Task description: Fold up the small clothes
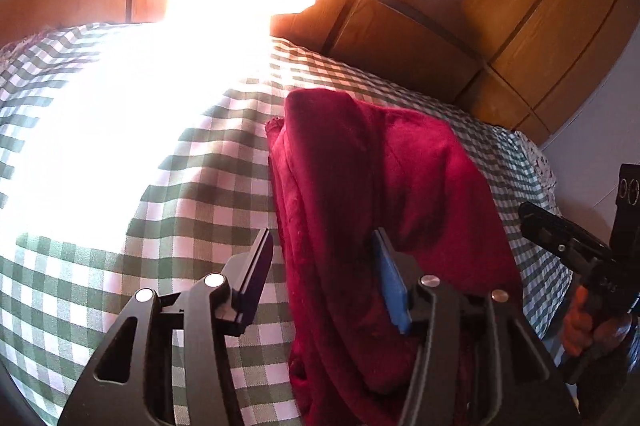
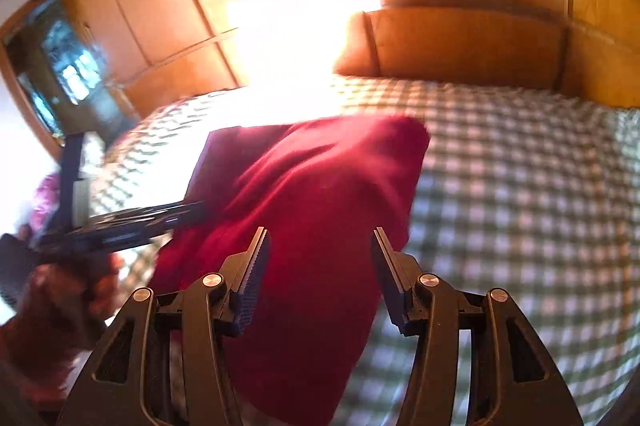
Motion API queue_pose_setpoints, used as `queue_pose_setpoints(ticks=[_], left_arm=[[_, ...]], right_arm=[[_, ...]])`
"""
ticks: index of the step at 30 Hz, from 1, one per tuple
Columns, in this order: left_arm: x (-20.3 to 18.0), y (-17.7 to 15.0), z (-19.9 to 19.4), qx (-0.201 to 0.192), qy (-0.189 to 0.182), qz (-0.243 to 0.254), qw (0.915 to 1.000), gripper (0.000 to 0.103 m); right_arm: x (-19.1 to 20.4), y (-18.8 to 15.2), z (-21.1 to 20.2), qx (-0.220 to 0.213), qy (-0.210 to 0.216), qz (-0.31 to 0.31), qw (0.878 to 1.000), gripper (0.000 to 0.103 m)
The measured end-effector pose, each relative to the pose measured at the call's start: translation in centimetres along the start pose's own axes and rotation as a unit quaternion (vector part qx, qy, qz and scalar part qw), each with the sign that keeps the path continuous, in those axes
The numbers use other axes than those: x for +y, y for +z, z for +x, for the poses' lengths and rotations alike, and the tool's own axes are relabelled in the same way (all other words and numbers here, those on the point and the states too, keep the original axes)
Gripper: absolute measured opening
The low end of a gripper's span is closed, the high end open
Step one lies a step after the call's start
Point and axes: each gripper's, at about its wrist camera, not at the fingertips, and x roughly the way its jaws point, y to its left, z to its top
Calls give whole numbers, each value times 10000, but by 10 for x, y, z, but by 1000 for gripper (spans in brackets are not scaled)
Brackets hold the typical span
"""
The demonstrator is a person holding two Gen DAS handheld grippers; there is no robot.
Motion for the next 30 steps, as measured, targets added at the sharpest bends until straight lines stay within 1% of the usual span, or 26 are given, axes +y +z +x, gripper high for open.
queue_pose_setpoints(ticks=[3,6,7,9,10,11,13,14,15,18,21,23,24,25,26,28,30], left_arm=[[6,7,8,55,61,-79,9999,49],[8,11,19,95,109,-246,9996,35],[11,12,24,138,192,-318,9992,33],[18,13,34,240,373,-415,9982,34],[16,13,38,266,454,-455,9976,38],[16,12,40,260,512,-512,9970,40],[16,12,36,241,549,-609,9963,46],[15,11,31,215,579,-648,9960,48],[12,9,25,178,568,-670,9960,47],[6,0,3,110,227,-650,9976,46],[-1,-19,-19,122,-366,-686,9969,50],[-6,-35,-27,155,-655,-763,9948,53],[-6,-42,-33,172,-747,-795,9939,54],[-8,-49,-36,165,-800,-823,9933,57],[-9,-55,-41,141,-867,-860,9924,58],[-14,-63,-45,111,-1078,-940,9897,61],[-19,-67,-49,70,-1122,-931,9893,61]], right_arm=[[8,12,13,15,-142,-232,9996,52],[17,22,36,91,-323,-446,9984,52],[15,24,44,149,-343,-437,9983,52],[15,20,68,392,-428,-391,9975,52],[18,16,79,476,-560,-464,9962,52],[22,11,88,515,-703,-576,9945,56],[35,0,93,339,-1010,-864,9905,58],[38,-2,92,279,-1103,-942,9890,58],[40,-4,90,231,-1151,-983,9882,58],[36,-5,85,171,-1086,-896,9899,59],[35,-3,81,123,-1044,-824,9910,61],[37,-1,77,98,-1008,-779,9918,66],[36,-1,73,87,-975,-739,9925,68],[36,-1,69,72,-942,-701,9931,71],[35,-2,65,54,-918,-675,9935,74],[31,-5,53,4,-871,-567,9946,76],[24,-12,42,-23,-850,-414,9955,76]])
